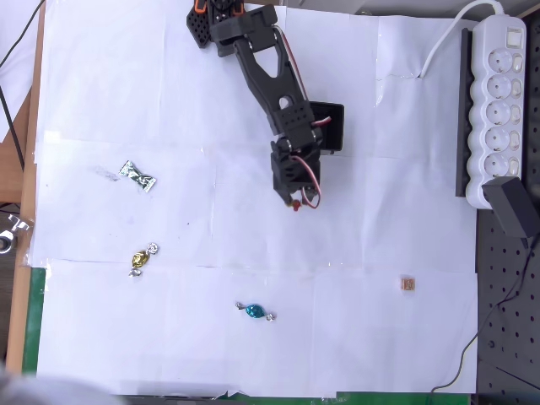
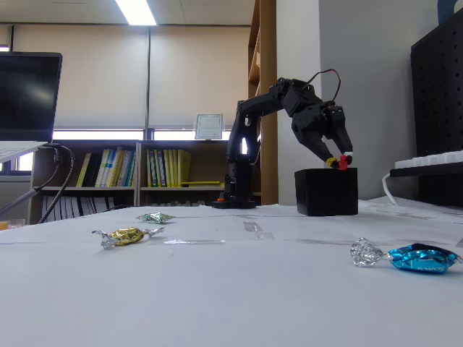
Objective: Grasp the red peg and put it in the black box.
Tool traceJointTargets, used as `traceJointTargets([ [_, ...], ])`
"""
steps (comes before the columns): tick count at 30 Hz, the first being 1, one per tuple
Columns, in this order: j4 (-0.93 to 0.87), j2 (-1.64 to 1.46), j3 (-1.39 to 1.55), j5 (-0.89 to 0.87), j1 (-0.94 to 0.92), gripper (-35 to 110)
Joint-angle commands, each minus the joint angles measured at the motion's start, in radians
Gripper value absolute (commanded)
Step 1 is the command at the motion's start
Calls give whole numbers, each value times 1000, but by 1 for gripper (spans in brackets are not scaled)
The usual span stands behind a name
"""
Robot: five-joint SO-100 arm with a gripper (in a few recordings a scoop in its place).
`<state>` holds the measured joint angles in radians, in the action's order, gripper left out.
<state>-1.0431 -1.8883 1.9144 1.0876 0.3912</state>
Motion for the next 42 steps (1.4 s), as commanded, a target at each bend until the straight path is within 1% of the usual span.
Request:
traceJointTargets([
  [1,-121,150,94,-17,43,0],
  [8,-244,227,91,-94,117,0],
  [24,-448,345,104,-207,295,0],
  [31,-491,368,69,-230,348,0],
  [42,-477,376,-12,-244,368,0],
])
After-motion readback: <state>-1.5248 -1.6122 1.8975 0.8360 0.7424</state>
